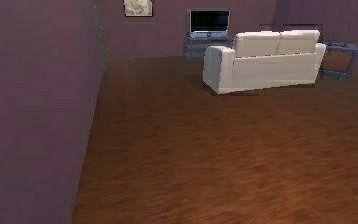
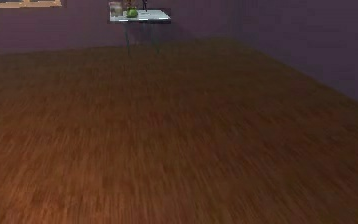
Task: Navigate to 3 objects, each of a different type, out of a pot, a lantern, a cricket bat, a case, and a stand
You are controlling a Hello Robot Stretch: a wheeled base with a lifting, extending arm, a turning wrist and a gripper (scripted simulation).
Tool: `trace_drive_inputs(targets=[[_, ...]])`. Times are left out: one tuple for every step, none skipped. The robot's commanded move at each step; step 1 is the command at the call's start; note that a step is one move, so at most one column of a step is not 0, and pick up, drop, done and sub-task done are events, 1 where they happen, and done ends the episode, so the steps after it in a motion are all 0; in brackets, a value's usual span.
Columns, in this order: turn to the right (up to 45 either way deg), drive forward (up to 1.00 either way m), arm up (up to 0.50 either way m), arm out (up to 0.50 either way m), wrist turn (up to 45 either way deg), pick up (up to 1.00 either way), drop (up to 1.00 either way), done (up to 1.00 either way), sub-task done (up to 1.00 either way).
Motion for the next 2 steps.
trace_drive_inputs(targets=[[0.0, 1.0, 0.0, 0.0, 0.0, 0.0, 0.0, 0.0, 0.0], [0.0, 1.0, 0.0, 0.0, 0.0, 0.0, 0.0, 0.0, 0.0]])
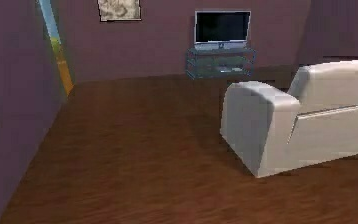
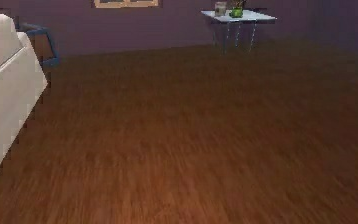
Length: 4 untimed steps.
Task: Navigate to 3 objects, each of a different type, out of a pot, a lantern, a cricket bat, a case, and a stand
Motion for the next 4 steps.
trace_drive_inputs(targets=[[0.0, 1.0, 0.0, 0.0, 0.0, 0.0, 0.0, 0.0, 0.0], [0.0, 1.0, 0.0, 0.0, 0.0, 0.0, 0.0, 0.0, 0.0], [-15.0, 0.0, 0.0, 0.0, 0.0, 0.0, 0.0, 0.0, 0.0], [0.0, 0.1, 0.0, 0.0, 0.0, 0.0, 0.0, 0.0, 0.0]])
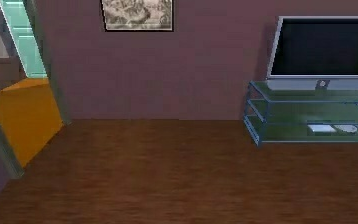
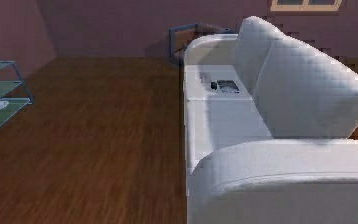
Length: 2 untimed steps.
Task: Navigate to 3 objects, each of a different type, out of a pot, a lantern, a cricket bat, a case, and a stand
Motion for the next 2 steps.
trace_drive_inputs(targets=[[15.0, 0.0, 0.0, 0.0, 0.0, 0.0, 0.0, 0.0, 0.0], [0.0, 1.0, 0.0, 0.0, 0.0, 0.0, 0.0, 0.0, 0.0]])
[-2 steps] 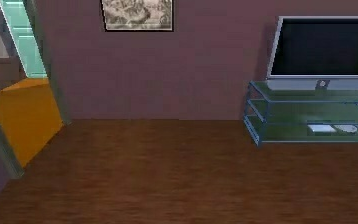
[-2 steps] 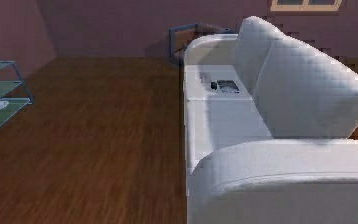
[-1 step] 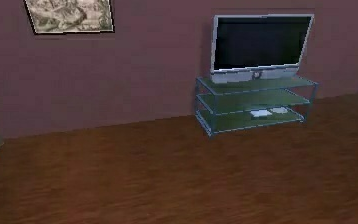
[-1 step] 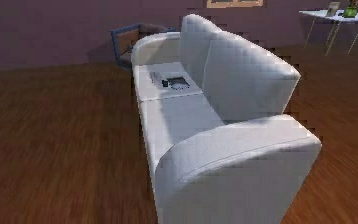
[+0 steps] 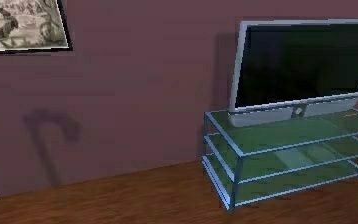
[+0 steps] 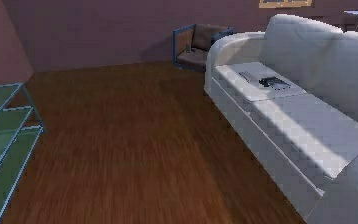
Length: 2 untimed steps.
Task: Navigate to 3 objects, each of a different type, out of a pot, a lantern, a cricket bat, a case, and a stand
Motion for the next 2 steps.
trace_drive_inputs(targets=[[0.0, 0.4, 0.0, 0.0, 0.0, 0.0, 0.0, 0.0, 0.0], [39.0, 0.0, 0.0, 0.0, 0.0, 0.0, 0.0, 0.0, 0.0]])
